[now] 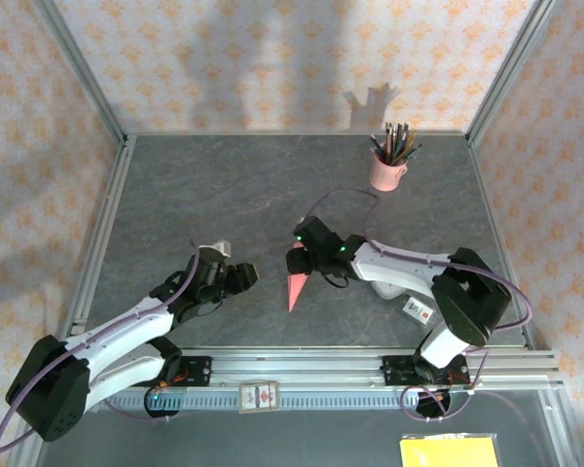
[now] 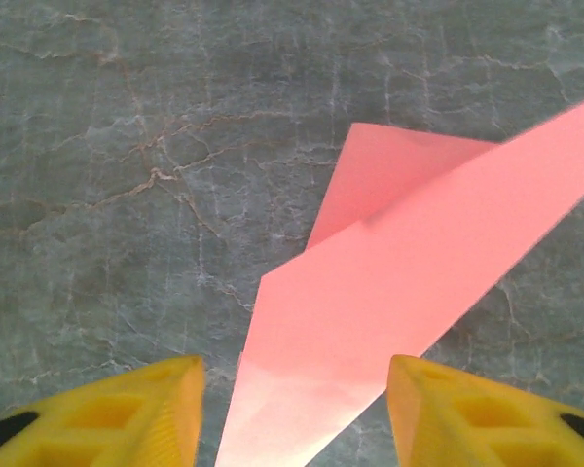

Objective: Fold a paper plane with a square sheet of paper (pick it up from the middle)
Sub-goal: Perform the fifth fold on the wing at the bottom-center of the table, then turn over the paper plane at the center of the table.

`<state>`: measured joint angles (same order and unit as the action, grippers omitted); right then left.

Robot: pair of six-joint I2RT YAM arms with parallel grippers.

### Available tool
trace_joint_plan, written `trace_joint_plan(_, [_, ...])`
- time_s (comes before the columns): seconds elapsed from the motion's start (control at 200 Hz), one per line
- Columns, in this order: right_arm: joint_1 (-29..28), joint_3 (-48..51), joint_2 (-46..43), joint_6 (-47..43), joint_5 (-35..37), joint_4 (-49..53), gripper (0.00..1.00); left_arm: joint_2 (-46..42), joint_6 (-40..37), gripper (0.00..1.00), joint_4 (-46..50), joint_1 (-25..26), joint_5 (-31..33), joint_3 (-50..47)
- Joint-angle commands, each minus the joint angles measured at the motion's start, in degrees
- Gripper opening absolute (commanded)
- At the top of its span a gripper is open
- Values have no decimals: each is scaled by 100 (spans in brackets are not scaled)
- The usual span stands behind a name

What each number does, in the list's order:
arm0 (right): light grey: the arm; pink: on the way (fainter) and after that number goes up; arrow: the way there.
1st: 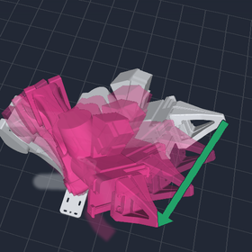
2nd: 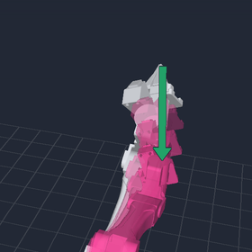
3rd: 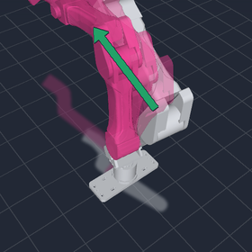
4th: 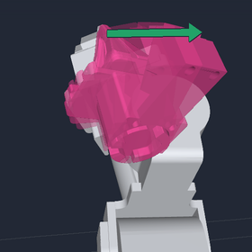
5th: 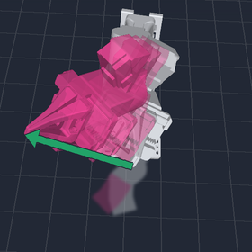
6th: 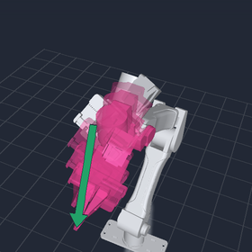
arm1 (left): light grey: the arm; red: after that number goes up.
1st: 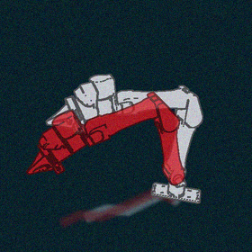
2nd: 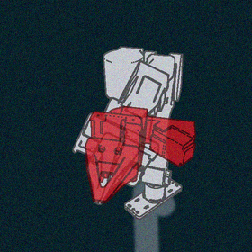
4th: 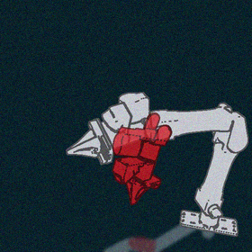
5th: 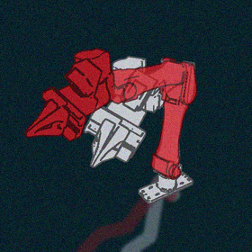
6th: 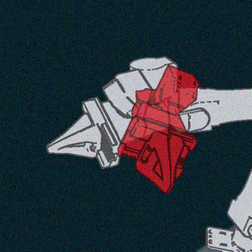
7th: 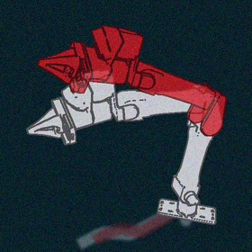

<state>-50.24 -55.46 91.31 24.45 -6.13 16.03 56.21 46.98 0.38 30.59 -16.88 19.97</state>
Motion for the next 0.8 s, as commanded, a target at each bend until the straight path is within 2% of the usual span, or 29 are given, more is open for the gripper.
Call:
trace_joint_plan(0.0, [-226, -201, 252, 938, 1150, 492, 63, 146, -292, 50, -355, -57, -26, 208])
trace_joint_plan(0.095, [-443, -388, 529, 1091, 1320, 560, 71, 268, -351, 51, -463, -64, -119, 186])
trace_joint_plan(0.245, [-678, -798, 1083, 1254, 1676, 852, 73, 429, -365, 51, -595, -62, -286, 124])
trace_joint_plan(0.465, [-724, -1050, 1550, 1378, 2193, 1177, 70, 575, -356, 52, -680, -64, -385, 97])
trace_joint_plan(0.796, [-731, -855, 1217, 1378, 2177, 1106, 67, 649, -384, 52, -680, -62, -358, 80])
